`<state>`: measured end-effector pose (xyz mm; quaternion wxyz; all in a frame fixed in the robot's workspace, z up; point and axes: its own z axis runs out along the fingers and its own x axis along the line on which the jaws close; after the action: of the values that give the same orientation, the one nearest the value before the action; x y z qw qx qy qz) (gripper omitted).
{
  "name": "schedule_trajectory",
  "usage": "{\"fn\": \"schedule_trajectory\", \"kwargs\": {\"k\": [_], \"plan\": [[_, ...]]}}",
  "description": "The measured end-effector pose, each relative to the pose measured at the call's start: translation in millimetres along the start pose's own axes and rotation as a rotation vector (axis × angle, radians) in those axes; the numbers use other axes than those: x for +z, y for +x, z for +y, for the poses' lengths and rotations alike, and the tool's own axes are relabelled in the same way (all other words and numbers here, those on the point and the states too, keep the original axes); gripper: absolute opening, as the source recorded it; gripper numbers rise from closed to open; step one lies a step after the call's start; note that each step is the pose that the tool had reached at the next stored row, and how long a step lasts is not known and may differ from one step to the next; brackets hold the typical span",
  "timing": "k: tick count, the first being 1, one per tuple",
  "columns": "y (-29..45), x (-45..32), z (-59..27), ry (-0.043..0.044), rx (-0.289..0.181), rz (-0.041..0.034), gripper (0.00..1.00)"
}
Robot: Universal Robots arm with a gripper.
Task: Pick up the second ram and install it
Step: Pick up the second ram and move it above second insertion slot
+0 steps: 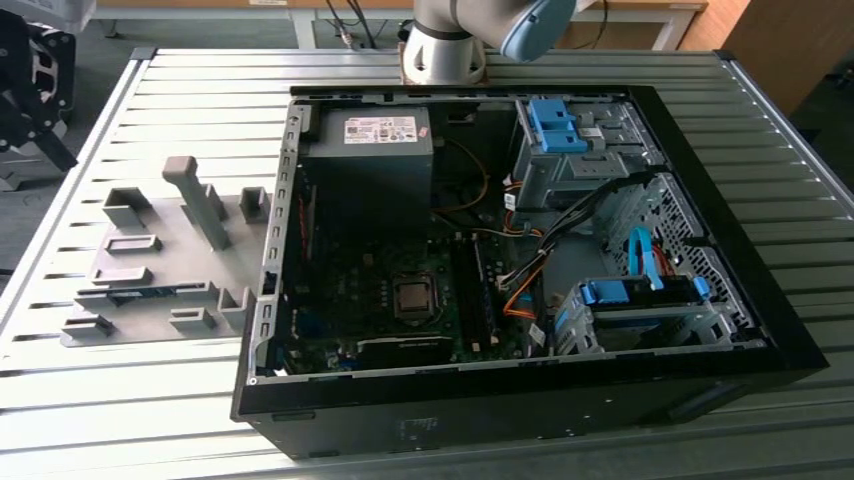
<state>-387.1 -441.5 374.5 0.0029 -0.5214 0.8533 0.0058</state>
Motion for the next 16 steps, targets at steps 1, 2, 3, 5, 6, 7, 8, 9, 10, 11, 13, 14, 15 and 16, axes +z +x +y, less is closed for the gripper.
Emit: {"fn": "schedule_trajectory", "kwargs": {"k": [1,2,3,5,6,7,8,9,10,11,13,14,15,16], "plan": [[0.0,0.1,0.0,-0.0002,-0.018,0.0001,0.11],[0.0,0.1,0.0,-0.0004,-0.035,0.0003,0.11],[0.0,0.2,0.0,-0.0006,-0.053,0.0004,0.11],[0.0,0.3,0.0,-0.0010,-0.091,0.0007,0.11],[0.0,0.4,0.0,-0.0012,-0.109,0.0008,0.11],[0.0,0.5,0.0,-0.0013,-0.126,0.0009,0.11],[0.0,0.5,0.0,-0.0015,-0.143,0.0011,0.11],[0.0,0.5,0.0,-0.0016,-0.158,0.0012,0.11],[0.0,0.5,0.0,-0.0017,-0.168,0.0014,0.11],[0.1,0.5,0.0,-0.0017,-0.173,0.0016,0.11],[0.1,0.5,0.0,-0.0017,-0.174,0.0016,0.11],[0.0,0.5,0.0,-0.0017,-0.174,0.0017,0.11],[0.0,0.5,0.0,-0.0017,-0.174,0.0017,0.11],[0.0,0.5,0.1,-0.0017,-0.174,0.0016,0.11]]}}
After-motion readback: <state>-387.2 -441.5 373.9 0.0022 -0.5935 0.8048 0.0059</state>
